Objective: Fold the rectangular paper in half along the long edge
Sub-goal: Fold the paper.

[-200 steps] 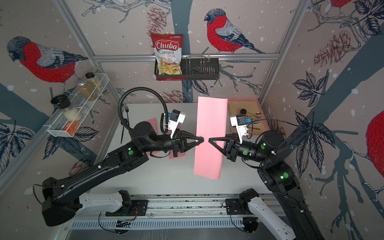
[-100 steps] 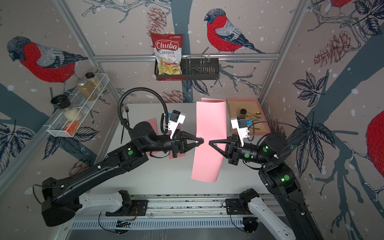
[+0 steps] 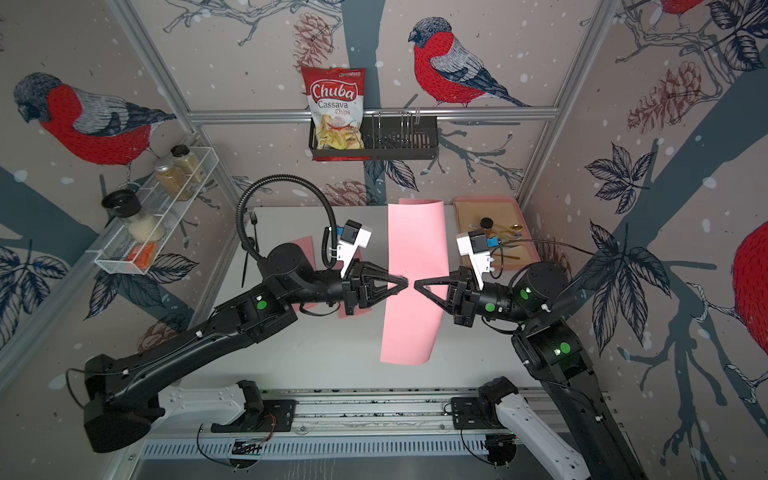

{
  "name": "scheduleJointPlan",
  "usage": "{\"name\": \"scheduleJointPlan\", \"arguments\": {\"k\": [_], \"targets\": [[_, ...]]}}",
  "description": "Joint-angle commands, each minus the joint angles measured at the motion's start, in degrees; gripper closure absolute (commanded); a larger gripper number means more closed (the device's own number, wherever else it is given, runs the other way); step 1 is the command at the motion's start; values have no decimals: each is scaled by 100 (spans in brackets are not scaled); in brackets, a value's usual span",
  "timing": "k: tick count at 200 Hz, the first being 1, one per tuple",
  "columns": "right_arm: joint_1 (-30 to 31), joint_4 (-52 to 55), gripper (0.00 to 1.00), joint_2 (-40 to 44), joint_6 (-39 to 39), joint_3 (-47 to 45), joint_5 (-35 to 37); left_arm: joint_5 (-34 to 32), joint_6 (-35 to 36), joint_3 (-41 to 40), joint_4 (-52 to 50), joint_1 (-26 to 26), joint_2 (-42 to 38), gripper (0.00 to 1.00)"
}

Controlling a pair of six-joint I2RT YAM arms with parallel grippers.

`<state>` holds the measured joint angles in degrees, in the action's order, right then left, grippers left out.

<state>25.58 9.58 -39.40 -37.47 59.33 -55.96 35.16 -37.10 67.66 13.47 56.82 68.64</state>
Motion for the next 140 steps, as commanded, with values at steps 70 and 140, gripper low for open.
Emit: {"name": "scheduleJointPlan", "arguments": {"k": [70,140], "targets": [[93,-616,100,-193,-58,-10,-239,291,-83,18,457,64,122,100],[80,400,68,-98,513,256,134,256,-11,-42,489,66,21,100]]}}
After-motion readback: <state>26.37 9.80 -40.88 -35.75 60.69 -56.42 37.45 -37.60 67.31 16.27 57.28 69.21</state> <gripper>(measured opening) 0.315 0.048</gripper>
